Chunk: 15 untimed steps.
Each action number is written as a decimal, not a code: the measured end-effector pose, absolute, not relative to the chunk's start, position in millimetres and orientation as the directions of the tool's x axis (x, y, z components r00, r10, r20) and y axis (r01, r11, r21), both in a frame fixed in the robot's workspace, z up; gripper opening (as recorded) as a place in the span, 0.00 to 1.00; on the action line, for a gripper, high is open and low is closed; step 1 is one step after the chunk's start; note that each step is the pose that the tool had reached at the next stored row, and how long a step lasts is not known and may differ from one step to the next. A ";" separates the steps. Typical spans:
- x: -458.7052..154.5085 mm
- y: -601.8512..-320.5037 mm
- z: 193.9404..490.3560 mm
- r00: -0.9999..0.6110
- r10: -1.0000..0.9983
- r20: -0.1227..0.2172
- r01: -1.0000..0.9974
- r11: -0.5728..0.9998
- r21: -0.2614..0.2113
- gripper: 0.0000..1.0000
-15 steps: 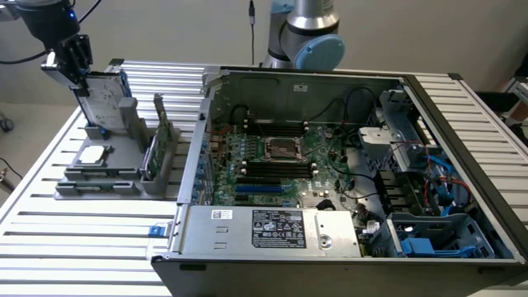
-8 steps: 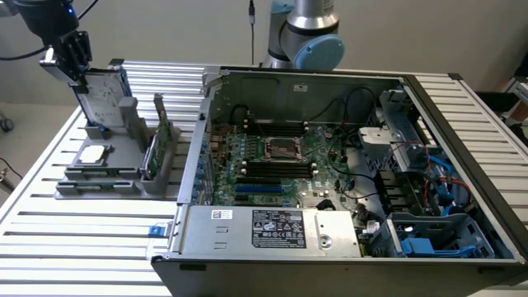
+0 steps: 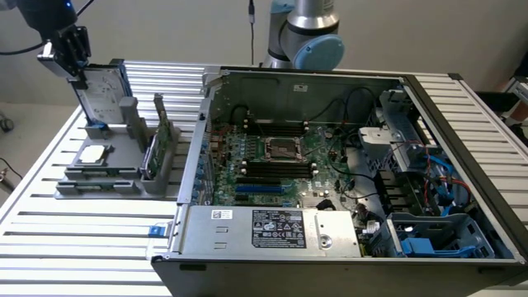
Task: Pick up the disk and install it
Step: 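Pick up the disk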
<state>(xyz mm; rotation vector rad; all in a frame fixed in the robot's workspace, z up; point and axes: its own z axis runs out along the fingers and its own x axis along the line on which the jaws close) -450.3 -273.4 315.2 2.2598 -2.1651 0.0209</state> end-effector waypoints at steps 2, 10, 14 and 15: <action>-450.3 -273.0 318.7 0.043 -0.999 0.018 -0.999 -0.043 -0.001 0.33; -450.3 -272.0 340.5 0.043 -0.999 0.018 -0.999 -0.043 -0.008 0.33; -450.3 -272.0 352.8 0.042 -0.999 0.019 -0.999 -0.043 -0.015 0.33; -450.3 -272.0 355.8 0.042 -0.999 0.019 -0.999 -0.043 -0.016 0.33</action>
